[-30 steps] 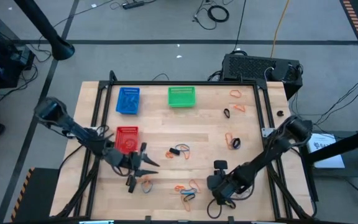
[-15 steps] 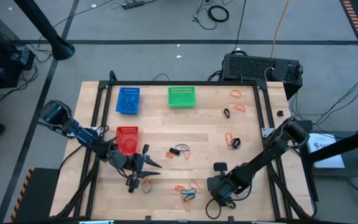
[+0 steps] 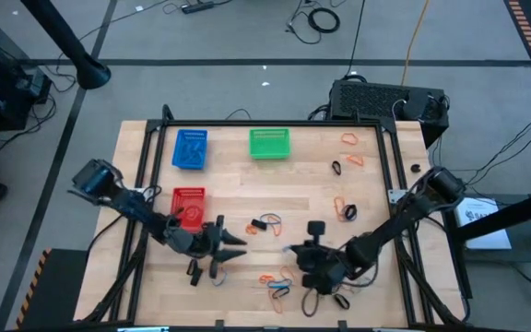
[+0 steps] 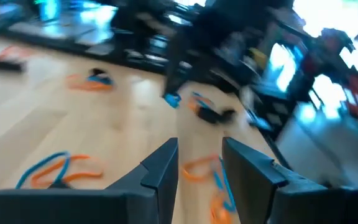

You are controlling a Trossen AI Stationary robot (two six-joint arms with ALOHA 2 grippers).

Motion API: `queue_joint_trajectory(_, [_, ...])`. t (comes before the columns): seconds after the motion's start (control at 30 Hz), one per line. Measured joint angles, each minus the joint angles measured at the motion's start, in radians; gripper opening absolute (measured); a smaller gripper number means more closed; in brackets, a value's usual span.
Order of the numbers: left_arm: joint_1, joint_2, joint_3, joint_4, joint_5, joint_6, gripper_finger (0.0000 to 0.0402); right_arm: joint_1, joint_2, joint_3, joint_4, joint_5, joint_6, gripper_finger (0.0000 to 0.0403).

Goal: Sort rubber bands into baskets
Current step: Put the blue rubber band into the blue bin

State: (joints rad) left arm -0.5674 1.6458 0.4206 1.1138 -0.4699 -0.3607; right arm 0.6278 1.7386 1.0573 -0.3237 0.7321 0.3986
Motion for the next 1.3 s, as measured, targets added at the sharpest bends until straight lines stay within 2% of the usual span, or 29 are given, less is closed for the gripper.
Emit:
queue_joint_trajectory(0.13, [0.041, 0.098, 0.050, 0.029, -0.047, -0.151, 0.0132, -0.051, 0.040, 0.000, 0.190, 0.010, -0.171, 0.0001])
queue_joint_trajectory(0.3, [0.098, 0.174, 0.099, 0.029, -0.045, -0.153, 0.0132, -0.094, 0.084, 0.000, 0.311, -0.006, -0.292, 0.0001])
queue_joint_trajectory(0.5, [0.125, 0.201, 0.128, 0.017, 0.027, -0.101, 0.0132, -0.123, 0.094, 0.000, 0.314, -0.005, -0.302, 0.0000])
queue_joint_trajectory(0.8, [0.128, 0.201, 0.171, -0.007, 0.033, -0.096, 0.0132, -0.142, 0.094, 0.000, 0.312, -0.005, -0.306, 0.0000])
queue_joint_trajectory(1.3, [0.170, 0.201, 0.174, -0.052, 0.010, -0.105, 0.0132, -0.169, 0.094, 0.001, 0.348, -0.005, -0.335, 0.0000])
